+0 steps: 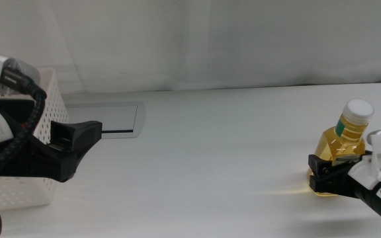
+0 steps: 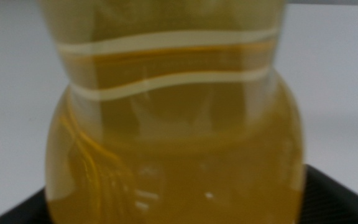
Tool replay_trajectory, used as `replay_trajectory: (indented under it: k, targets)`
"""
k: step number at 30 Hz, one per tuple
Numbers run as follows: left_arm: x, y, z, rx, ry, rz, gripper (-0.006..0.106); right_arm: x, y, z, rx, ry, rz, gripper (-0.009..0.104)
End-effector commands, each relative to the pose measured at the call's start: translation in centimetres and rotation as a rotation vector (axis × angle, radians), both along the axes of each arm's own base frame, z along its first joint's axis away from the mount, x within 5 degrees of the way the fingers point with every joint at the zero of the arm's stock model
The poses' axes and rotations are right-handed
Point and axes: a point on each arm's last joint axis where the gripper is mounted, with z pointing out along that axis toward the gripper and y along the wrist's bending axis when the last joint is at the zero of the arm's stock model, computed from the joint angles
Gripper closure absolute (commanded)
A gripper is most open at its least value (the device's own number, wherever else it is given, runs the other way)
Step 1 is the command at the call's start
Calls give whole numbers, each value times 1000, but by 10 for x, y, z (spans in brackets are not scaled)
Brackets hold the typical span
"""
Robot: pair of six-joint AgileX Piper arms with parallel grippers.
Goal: Use arms to grab the bottles and put them into the dustbin to the left of the table.
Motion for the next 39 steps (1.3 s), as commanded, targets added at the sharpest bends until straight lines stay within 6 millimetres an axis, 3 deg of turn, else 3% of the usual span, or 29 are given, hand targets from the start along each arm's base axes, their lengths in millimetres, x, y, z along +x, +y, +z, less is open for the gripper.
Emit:
replay_trajectory:
  k: [1,7,8,13,19,24,27,34,39]
  targets:
    - [0,-1,1,-15,-9,-2,10,6,3,0,0,-20,6,19]
    - [0,-1,1,-15,-9,-2,10,13,4,1,17,-33,-28,95]
    - [0,-1,1,-15,-9,-2,10,15,5,3,22,-50,-29,97]
    - [0,-1,1,-15,-9,-2,10,26,25,21,46,-158,135,97]
    - [0,-1,1,-15,-9,-2,10,35,79,46,68,-148,370,97]
    - [0,-1,1,-15,-9,-2,10,28,126,66,97,-191,503,97]
    - [0,-1,1,-15,-9,-2,10,24,140,59,107,-167,527,97]
    - [0,-1,1,-15,-9,-2,10,21,157,18,61,-70,567,97]
    - [0,-1,1,-15,-9,-2,10,26,163,6,47,-45,569,97]
